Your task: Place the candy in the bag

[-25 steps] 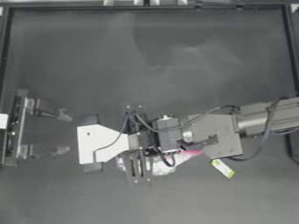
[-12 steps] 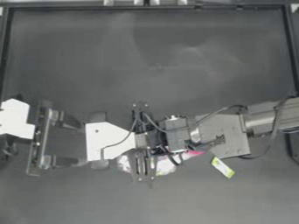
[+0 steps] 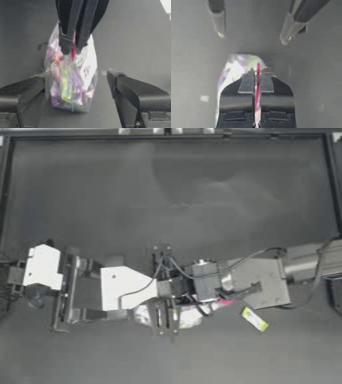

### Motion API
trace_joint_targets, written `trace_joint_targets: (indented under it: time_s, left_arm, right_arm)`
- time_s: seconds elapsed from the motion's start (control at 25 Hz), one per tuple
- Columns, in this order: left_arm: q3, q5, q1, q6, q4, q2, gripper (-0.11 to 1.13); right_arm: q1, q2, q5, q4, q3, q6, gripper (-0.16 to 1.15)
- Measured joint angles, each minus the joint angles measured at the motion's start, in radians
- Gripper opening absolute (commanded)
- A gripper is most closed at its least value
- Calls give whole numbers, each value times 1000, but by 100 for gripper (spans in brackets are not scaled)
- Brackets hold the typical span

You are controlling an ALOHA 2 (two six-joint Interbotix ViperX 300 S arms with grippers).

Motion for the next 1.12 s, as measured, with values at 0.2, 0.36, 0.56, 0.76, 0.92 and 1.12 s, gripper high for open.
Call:
trace_joint_targets:
  time_s: [0.2, 0.36, 0.56, 0.76, 0.92, 1.12]
  left_arm:
    - [-21, -20, 2, 3, 0, 40, 96]
    - [-52, -21, 2, 20, 0, 78, 96]
    - [-80, -23, 2, 28, 0, 112, 96]
    - [-92, -34, 6, 28, 0, 132, 93]
    - [-92, -52, 9, 28, 0, 135, 82]
    - [-92, -54, 8, 26, 0, 140, 77]
  right_arm:
    - [3, -25, -37, -2, 34, 28, 6]
    - [8, -41, -67, -3, 61, 32, 6]
    - [9, -44, -83, -2, 71, 32, 6]
    - [14, -44, -84, -3, 72, 32, 6]
    - [15, -44, -87, -5, 77, 34, 6]
    - [17, -44, -95, -6, 77, 34, 6]
